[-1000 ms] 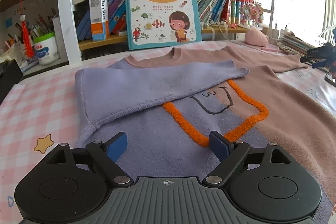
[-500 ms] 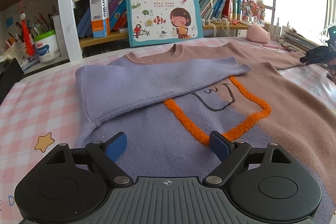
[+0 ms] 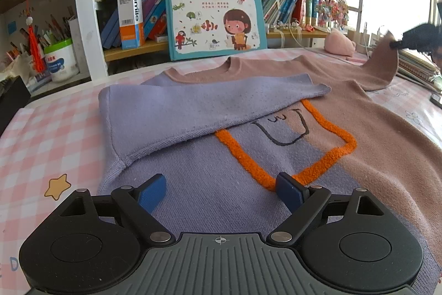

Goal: Fold clothes
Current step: 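Lift the pink sleeve with the right tool and lay it across the sweater front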

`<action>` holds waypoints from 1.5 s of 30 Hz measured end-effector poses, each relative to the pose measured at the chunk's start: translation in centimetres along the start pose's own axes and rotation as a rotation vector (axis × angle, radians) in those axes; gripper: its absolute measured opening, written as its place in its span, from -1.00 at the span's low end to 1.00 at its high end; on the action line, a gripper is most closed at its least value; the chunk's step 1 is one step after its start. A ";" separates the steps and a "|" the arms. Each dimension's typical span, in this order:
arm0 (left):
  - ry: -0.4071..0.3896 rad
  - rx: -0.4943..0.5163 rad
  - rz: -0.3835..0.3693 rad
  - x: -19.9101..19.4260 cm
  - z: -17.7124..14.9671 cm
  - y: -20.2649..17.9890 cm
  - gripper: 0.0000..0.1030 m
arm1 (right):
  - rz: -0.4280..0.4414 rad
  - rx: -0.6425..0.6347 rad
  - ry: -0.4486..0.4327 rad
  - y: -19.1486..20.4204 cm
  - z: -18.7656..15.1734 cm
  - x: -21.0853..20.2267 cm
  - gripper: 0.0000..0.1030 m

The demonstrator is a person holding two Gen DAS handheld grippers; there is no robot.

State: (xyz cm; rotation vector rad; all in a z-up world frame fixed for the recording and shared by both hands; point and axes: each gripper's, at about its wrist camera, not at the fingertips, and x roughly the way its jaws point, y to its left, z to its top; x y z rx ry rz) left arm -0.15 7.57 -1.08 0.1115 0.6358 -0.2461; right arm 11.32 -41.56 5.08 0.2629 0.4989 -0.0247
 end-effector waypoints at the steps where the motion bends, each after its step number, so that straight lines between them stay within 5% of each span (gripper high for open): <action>1: 0.000 0.001 0.001 0.0 0.0 0.0 0.74 | 0.030 -0.010 -0.006 1.0 0.4 -0.3 -0.82; 14: 0.004 0.012 0.014 0.0 0.0 -0.2 0.81 | 0.510 -0.155 -0.042 18.1 4.0 -1.8 -0.82; 24: 0.007 0.009 0.014 0.1 0.0 -0.2 0.83 | 0.706 -0.266 0.050 29.4 0.5 -0.4 -0.82; 30: 0.009 0.003 0.011 0.1 0.1 -0.1 0.84 | 0.749 -0.265 0.115 33.6 -2.2 1.4 -0.82; 42: 0.014 0.001 0.012 0.1 0.1 -0.1 0.86 | 0.689 -0.279 0.237 37.2 -7.1 5.9 -0.79; 44: 0.015 0.000 0.012 0.1 0.1 -0.2 0.87 | 0.695 -0.283 0.256 37.5 -7.6 6.3 -0.65; 45: 0.015 -0.001 0.012 0.1 0.1 -0.2 0.87 | 0.702 -0.285 0.262 37.6 -7.8 6.4 -0.41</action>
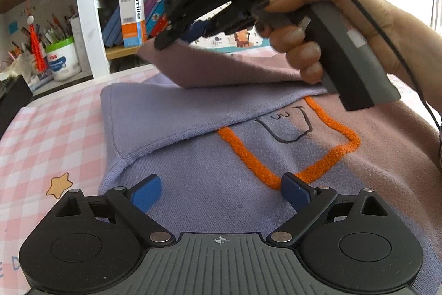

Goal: Fold clothes
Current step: 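Lift the pink sleeve with the right tool and lay it across the sweater front, then grasp the pink side edge with the right tool and fold it toward the center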

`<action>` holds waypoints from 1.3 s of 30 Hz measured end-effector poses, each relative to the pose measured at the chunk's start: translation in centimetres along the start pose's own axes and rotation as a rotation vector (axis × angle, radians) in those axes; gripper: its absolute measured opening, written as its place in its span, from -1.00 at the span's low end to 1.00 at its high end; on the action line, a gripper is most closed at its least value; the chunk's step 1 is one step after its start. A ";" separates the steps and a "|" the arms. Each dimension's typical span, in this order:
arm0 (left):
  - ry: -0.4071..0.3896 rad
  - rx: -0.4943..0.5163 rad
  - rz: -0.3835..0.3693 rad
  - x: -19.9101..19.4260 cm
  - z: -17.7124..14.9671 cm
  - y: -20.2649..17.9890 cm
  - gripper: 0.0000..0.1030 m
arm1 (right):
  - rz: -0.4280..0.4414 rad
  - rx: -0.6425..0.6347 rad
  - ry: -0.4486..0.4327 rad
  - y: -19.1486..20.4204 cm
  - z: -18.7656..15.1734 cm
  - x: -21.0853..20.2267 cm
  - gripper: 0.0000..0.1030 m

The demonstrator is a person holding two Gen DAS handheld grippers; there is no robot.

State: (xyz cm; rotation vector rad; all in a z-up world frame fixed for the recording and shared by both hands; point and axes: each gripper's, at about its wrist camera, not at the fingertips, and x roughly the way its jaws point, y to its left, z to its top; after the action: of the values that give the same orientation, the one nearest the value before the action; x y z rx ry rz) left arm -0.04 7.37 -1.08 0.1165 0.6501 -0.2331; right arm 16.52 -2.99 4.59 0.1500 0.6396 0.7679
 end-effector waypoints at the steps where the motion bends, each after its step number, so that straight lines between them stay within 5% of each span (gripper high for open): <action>1: 0.000 0.000 0.000 0.0 0.0 0.0 0.87 | 0.008 -0.009 0.002 0.2 -0.1 0.0 -0.25; 11: 0.003 0.001 0.004 0.2 0.0 0.0 0.89 | -0.007 -0.093 0.051 -0.8 -2.6 -4.7 0.02; 22: 0.004 -0.002 0.005 0.1 -0.1 0.0 0.90 | -0.223 -0.092 0.044 -6.2 -6.9 -15.1 0.05; 34: -0.019 0.107 0.097 -1.0 -0.3 -2.0 0.90 | -0.320 0.073 0.031 -9.0 -12.2 -22.7 0.05; 39: -0.014 0.046 0.088 -4.1 -0.9 -1.2 0.90 | -0.314 0.127 0.032 -8.7 -14.3 -25.3 0.05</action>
State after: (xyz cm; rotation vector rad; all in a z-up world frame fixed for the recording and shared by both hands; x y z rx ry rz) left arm -4.07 7.08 0.70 0.1870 0.6241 -0.1642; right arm -0.45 -28.07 2.29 0.1494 0.7222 0.4275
